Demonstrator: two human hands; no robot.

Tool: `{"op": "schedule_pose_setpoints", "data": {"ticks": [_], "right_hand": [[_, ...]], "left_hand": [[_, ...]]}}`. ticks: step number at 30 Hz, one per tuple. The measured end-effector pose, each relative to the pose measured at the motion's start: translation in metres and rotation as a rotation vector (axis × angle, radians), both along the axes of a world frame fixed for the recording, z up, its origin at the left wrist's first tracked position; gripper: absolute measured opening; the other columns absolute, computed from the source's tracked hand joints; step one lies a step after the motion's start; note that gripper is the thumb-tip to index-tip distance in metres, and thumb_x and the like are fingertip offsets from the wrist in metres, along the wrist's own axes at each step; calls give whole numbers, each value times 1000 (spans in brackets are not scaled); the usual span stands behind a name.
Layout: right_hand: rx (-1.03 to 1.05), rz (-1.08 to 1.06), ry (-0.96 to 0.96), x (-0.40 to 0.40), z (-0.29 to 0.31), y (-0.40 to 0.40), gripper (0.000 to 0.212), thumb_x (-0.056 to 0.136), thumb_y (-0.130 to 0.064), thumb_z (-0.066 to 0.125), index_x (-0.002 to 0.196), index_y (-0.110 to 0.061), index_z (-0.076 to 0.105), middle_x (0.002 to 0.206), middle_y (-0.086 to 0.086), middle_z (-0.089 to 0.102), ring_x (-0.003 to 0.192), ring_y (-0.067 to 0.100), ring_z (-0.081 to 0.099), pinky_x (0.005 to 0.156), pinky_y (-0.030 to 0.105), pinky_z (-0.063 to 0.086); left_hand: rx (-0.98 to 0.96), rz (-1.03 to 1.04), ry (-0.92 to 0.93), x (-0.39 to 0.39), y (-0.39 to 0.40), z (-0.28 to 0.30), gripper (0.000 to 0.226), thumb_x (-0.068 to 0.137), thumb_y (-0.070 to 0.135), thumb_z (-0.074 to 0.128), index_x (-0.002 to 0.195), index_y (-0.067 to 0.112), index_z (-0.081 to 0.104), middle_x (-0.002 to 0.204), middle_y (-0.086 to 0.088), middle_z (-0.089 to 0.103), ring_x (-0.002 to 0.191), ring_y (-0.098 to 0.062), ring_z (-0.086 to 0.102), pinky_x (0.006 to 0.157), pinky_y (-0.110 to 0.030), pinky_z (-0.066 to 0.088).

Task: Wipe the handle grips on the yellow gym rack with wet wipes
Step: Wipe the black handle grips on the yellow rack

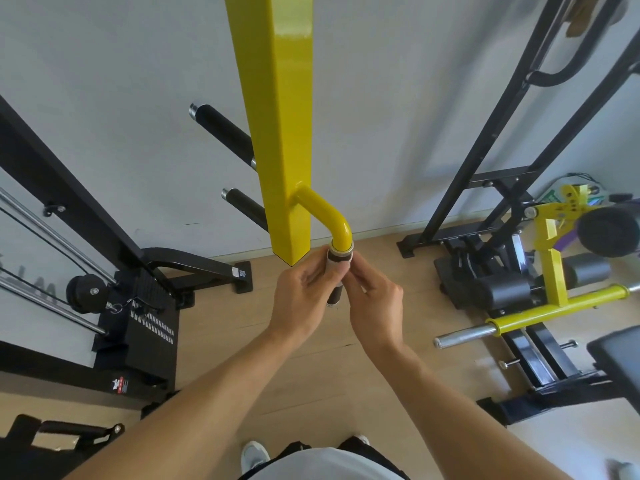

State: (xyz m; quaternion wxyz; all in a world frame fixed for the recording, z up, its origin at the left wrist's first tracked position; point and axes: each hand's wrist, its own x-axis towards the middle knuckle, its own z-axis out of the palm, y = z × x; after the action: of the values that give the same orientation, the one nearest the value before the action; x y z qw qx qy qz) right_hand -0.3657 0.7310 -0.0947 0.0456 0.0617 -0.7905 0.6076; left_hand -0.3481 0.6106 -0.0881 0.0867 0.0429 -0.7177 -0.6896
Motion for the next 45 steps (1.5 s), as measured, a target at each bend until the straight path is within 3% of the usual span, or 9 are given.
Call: {"op": "schedule_pose_setpoints", "data": {"ticks": [5,11,16,20,25,31,34,39,45], "right_hand": [[-81,24,82,2,9,-1,31,95,-12,67,112,-37,72,88,-3,75,70,-1,63,63,9,48],[162,67,-13,7,-32,3,32,95,-11,66,119,-30,73,91,-23,72,85,-4,67,69,12,45],[-83,29,70,3,6,0,34,95,-7,66,123,-26,72,95,-10,76,82,-1,67,64,8,49],[-18,44,92,10,-5,-1,40,93,-2,67,125,-26,70,102,-12,76,93,0,70,73,12,53],[207,74,-108,12,-39,3,42,94,-11,62,115,-46,68,92,-26,73,90,7,72,76,42,60],[-109,19,16,7,7,-1,32,96,-13,66,123,-32,72,100,-13,77,94,-2,69,67,8,50],[-108,44,17,7,2,-2,29,97,-15,65,122,-29,72,92,-15,75,86,-2,68,65,6,46],[305,160,-136,6,-50,10,20,97,-23,61,110,-37,69,87,-13,73,78,10,67,61,29,53],[195,130,10,-1,-17,12,25,98,-21,64,119,-34,69,90,-16,75,81,-1,69,62,9,46]], "left_hand": [[-13,-30,14,3,-2,-2,51,83,18,79,132,23,62,125,8,71,121,-9,64,102,-24,49],[-117,-52,-105,9,-1,-28,56,79,27,83,131,20,62,123,8,71,118,-7,64,107,-40,49],[-20,-57,10,8,0,-2,60,80,18,81,134,28,57,128,12,67,125,-5,60,102,-17,45],[-74,-76,-7,15,-1,-14,65,79,20,82,138,25,54,133,10,65,129,-9,57,108,-26,45],[-129,-96,-157,17,1,-32,63,75,32,86,132,30,58,121,14,70,121,-4,61,110,-39,46],[21,-126,-30,9,-4,2,72,78,19,82,143,22,51,139,8,62,132,-7,54,109,-22,42],[-40,-75,9,12,-1,0,76,77,26,82,145,23,49,139,9,62,132,-8,55,110,-24,43],[-127,-58,-194,20,4,-39,60,71,48,83,125,36,61,115,13,72,119,-11,63,108,-49,46],[-61,-51,-114,23,8,-26,64,82,28,79,138,37,51,133,16,64,130,-4,55,108,-21,42]]}}
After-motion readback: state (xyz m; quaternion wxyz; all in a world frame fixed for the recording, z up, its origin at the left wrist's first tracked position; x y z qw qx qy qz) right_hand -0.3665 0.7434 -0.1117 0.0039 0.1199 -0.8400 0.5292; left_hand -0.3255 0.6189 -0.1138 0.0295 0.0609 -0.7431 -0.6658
